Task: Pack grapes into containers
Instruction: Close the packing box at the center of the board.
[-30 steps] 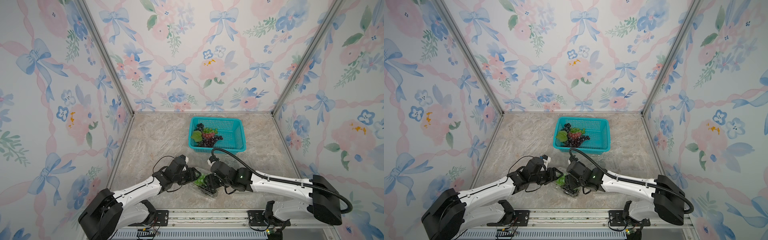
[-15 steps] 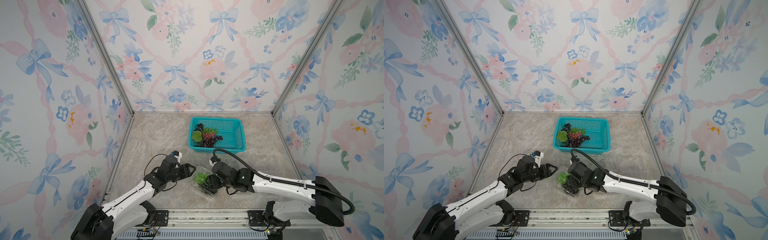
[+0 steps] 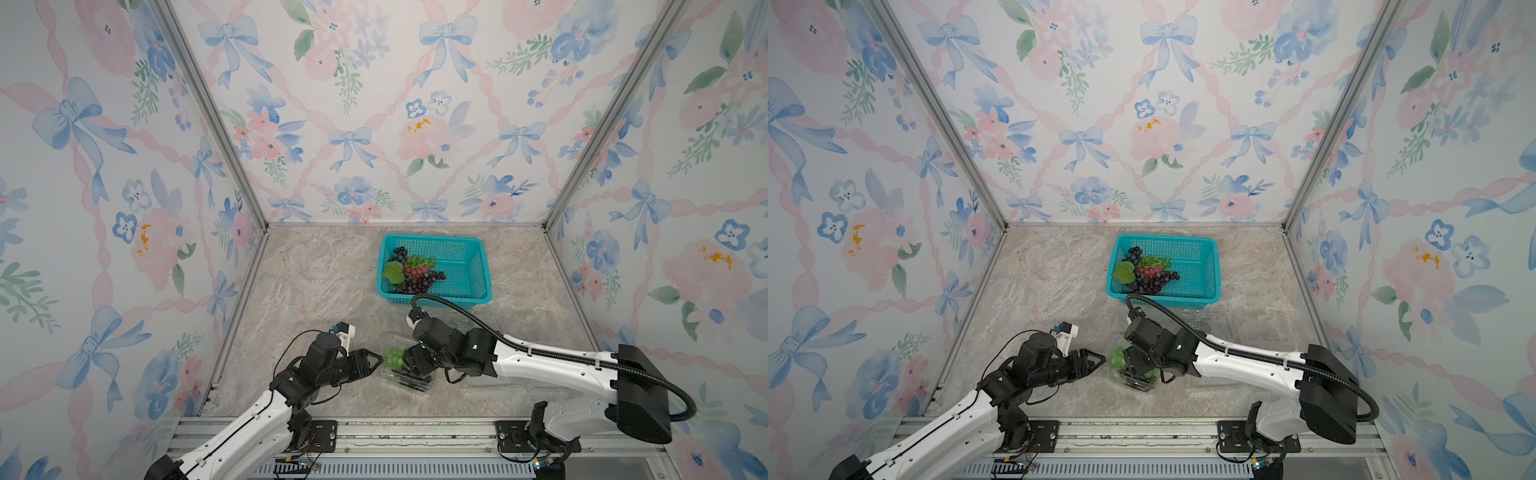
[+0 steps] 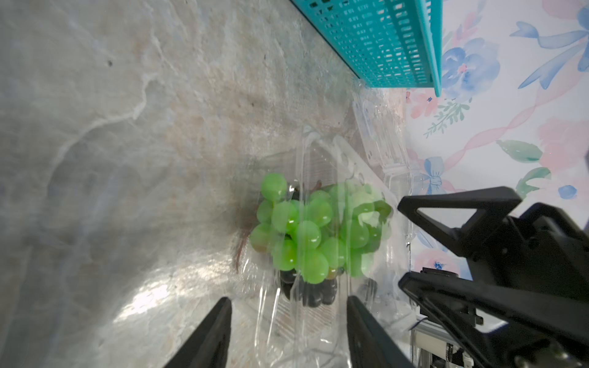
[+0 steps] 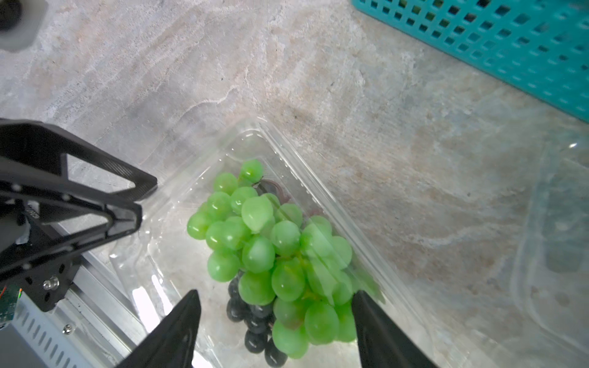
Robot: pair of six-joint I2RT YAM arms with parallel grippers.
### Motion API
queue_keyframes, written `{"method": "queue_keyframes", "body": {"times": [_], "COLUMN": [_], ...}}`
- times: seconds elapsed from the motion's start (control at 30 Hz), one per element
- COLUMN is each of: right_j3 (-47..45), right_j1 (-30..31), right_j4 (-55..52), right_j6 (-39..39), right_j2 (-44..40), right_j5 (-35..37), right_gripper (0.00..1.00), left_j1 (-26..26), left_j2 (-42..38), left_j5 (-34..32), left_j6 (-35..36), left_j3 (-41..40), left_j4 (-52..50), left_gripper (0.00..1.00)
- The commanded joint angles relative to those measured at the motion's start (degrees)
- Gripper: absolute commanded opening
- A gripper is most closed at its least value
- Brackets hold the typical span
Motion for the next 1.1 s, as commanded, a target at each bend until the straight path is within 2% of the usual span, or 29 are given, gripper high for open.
{"method": "queue_keyframes", "body": {"times": [0.0,0.2,0.47,0.6,0.7,1.07], "right_j3": [3.93,6.51,2.49,1.22,0.51,-0.50], "right_j1": [1.24,3.46,5.12,5.35,5.32,5.21], "right_j4": [-2.73,-3.16,1.14,2.32,3.03,4.81], "right_j6": [-2.56,-2.26,2.42,3.28,5.51,6.70], "right_j2": [2.46,4.34,7.93,8.37,8.72,9.17], "right_j5": [1.73,0.91,-0.60,-0.61,-0.95,-2.17], "right_gripper": [0.75,0.74,0.72,0.70,0.69,0.68], "left_j1": [0.31,0.25,0.30,0.33,0.31,0.58], "left_j2": [-1.43,-1.36,-7.47,-10.12,-11.90,-17.04], "left_j5": [1.71,2.82,2.66,3.81,4.29,4.58], "left_j6": [-1.47,-1.67,-4.38,-6.02,-7.40,-12.67], "left_j3": [-0.92,-1.60,-4.69,-5.55,-6.38,-8.99], "left_j4": [-1.26,-1.35,-2.33,-2.29,-2.38,-2.36], "left_gripper": [0.59,0.56,0.51,0.44,0.35,0.32]}}
